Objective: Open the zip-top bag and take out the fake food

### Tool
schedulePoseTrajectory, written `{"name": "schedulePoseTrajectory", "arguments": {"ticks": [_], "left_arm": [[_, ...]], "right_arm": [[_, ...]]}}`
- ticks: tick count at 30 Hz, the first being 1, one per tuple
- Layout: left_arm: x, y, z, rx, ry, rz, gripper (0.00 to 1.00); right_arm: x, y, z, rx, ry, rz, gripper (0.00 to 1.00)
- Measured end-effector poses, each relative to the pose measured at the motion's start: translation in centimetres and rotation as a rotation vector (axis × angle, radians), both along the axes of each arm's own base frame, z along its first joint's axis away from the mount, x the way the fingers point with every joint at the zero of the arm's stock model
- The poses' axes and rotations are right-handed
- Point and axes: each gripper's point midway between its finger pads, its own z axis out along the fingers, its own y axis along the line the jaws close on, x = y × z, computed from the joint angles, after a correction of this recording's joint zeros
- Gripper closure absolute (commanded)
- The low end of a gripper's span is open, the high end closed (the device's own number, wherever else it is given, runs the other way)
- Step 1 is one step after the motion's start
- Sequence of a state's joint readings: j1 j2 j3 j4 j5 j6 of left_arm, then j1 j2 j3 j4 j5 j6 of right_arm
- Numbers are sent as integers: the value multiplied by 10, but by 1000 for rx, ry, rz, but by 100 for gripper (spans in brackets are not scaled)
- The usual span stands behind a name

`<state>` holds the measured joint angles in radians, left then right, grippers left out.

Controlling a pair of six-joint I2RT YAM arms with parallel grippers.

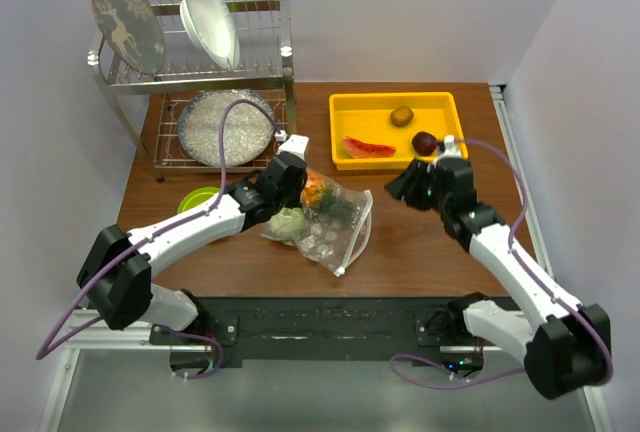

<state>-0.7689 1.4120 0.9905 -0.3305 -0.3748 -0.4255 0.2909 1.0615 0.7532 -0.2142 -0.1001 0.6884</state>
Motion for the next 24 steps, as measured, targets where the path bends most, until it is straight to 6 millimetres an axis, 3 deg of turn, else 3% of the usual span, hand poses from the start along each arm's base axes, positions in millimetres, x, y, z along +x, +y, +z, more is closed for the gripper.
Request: {"name": "schedulePoseTrajectory", "arguments": {"ticks": [4,7,10,14,20,24], "left_arm": [[-1,1,-7,-7,12,-1,84],[-12,2,-23,-11,58,-13,84],[-24,7,-34,-25,92,-16,81],[-33,12,-28,-57,86,-12,78],[-39,15,-29,-82,86,-8,77],[-40,16,-37,-85,89,-1,83]], "right_arm": [[-49,20,-58,35,105,76,48],[-64,41,-88,37,173,134,49],[-62,63,-95,55,175,177,49],[-56,86,-105,85,177,202,47],[-46,106,-119,143,191,183,45],[-38,115,-112,184,151,153,45]]}}
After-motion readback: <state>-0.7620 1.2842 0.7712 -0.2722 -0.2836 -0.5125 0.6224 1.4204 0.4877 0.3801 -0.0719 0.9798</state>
